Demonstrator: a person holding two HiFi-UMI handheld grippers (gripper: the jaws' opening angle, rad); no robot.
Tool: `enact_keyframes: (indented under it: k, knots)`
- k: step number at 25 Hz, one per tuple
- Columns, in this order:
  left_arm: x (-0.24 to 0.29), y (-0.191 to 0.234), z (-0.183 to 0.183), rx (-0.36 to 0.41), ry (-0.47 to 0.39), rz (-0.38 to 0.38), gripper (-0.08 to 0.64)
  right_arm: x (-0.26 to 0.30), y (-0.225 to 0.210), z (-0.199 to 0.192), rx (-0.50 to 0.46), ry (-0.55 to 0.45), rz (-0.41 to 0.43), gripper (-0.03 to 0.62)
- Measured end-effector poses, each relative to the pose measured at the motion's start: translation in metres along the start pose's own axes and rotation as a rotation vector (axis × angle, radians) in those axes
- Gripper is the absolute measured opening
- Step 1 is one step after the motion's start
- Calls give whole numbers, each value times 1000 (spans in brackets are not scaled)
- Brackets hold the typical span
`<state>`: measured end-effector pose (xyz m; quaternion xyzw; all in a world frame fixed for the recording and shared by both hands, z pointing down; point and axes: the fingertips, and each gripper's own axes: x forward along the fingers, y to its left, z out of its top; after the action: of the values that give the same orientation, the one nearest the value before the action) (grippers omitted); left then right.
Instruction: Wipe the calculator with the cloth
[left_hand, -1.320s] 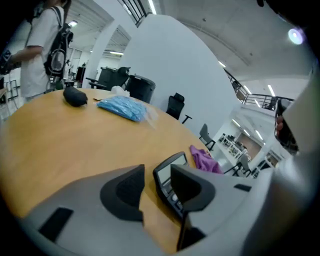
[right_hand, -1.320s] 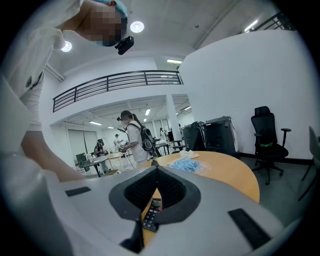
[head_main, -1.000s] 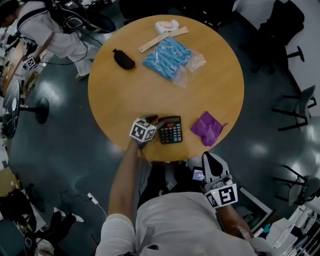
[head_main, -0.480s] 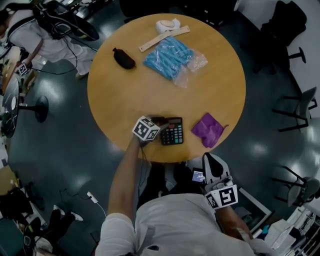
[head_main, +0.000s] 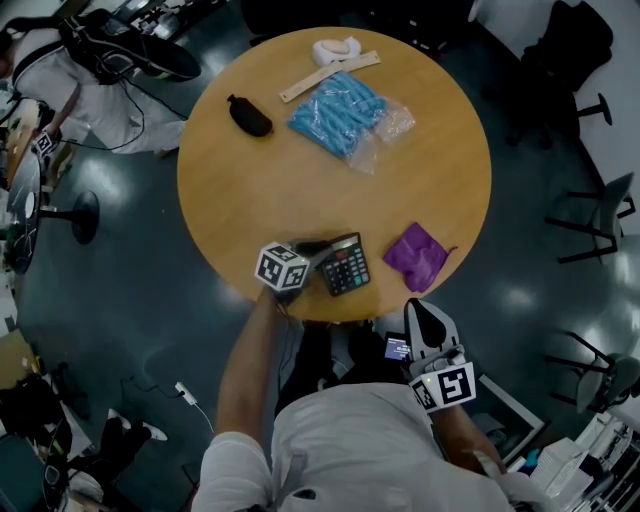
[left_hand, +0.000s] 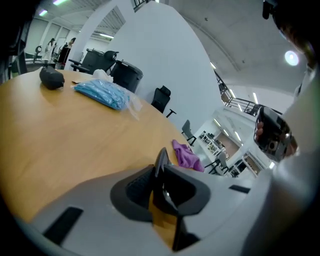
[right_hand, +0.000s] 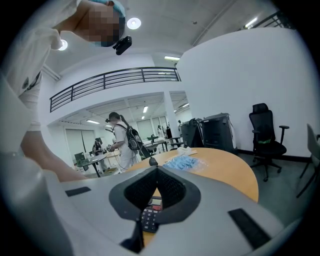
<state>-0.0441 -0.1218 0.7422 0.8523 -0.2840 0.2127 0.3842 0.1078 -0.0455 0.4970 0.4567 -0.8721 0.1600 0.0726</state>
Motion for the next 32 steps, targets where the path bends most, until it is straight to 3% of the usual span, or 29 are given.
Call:
enact_keyframes:
  k: [7,13,18,22,28,30,32]
  knots:
    - [-18,-13,-6,-113,-125,94,54,2,1,-1,-10,-9,8,15]
    - [-35,-23,-17,-277,-237,214,49,5,3,-3,-19,-15,16,15]
    - [-67,-32,-8,-360,-384,267,49,10,-19,-12,-71,21,-21,15]
    - [-99,-48,3,-350,-464,286,49,23,-58,-39,-88,142,-46,17]
    - [-149,-70,8,-341,-553,339,49,58,-120,-101,-90,400,-47,33]
    - [-164,-74,10,-358,-587,354,49,66,-135,-130,-69,511,-36,179]
    - [-175,-78,10,-370,-606,368,49,72,-145,-157,-67,607,-29,220]
